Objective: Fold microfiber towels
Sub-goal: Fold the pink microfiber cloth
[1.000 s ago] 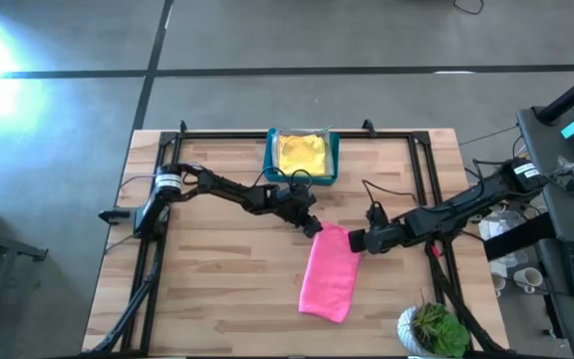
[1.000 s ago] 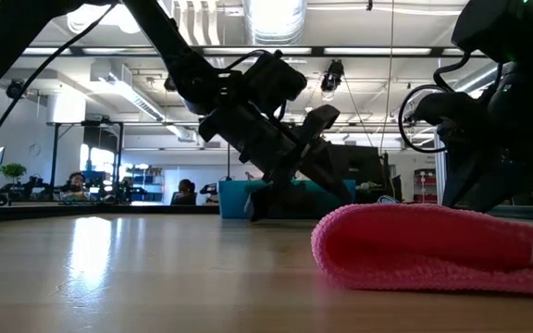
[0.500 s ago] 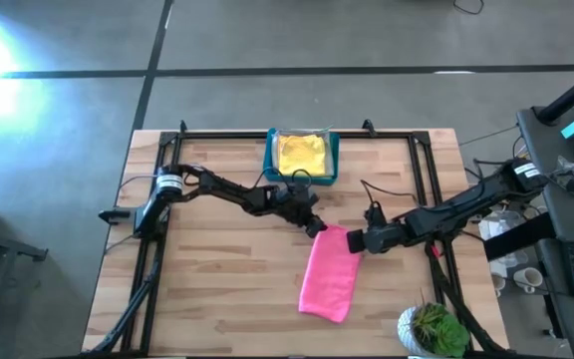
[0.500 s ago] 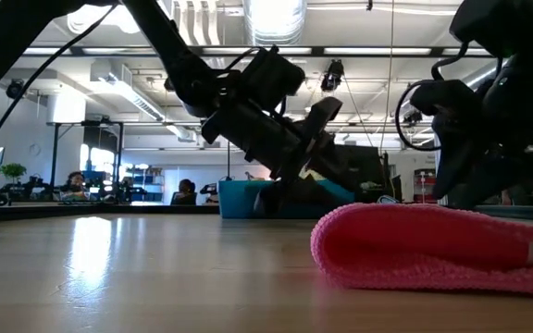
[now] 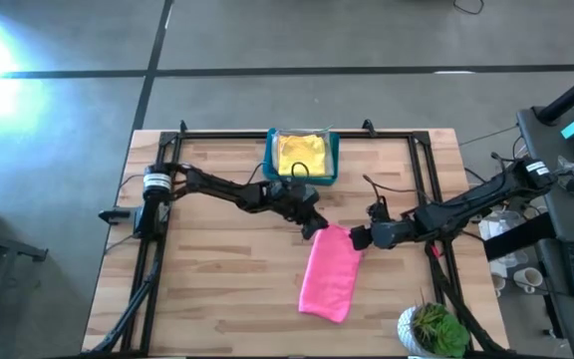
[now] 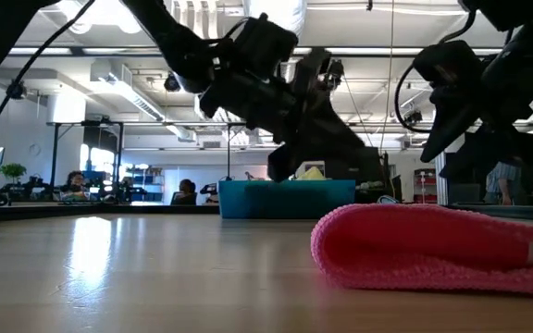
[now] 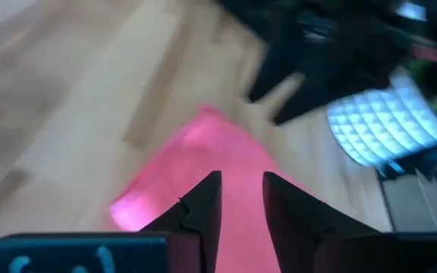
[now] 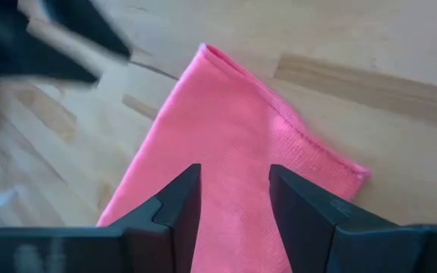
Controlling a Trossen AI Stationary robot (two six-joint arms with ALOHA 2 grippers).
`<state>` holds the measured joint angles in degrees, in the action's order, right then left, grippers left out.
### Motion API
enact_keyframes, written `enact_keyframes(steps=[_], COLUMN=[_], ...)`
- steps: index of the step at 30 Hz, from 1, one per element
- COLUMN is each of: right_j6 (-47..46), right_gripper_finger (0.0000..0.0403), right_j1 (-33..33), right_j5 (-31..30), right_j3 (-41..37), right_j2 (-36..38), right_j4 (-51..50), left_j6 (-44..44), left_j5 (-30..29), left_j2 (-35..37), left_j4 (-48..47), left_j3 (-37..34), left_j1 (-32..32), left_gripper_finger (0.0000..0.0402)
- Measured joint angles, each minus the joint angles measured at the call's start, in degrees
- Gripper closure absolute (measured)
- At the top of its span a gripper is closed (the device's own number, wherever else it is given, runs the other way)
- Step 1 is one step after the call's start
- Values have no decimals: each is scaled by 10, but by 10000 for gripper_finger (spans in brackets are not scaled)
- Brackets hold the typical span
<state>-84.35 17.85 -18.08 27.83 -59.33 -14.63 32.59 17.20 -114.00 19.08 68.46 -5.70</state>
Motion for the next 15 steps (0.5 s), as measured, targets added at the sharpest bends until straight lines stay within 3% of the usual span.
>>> enact_keyframes(steps=[7, 15], right_j6=[10, 16], right_gripper_finger=[257, 257], right_j1=[0, 0], right_j5=[-13, -14], right_j3=[0, 0], right_j2=[2, 2], right_j4=[-1, -1], left_j6=[-30, 5], left_j5=[7, -89], left_j2=[-22, -67], left_j4=[-2, -4], left_j3=[3, 4], left_j1=[30, 39], left_gripper_finger=[350, 395])
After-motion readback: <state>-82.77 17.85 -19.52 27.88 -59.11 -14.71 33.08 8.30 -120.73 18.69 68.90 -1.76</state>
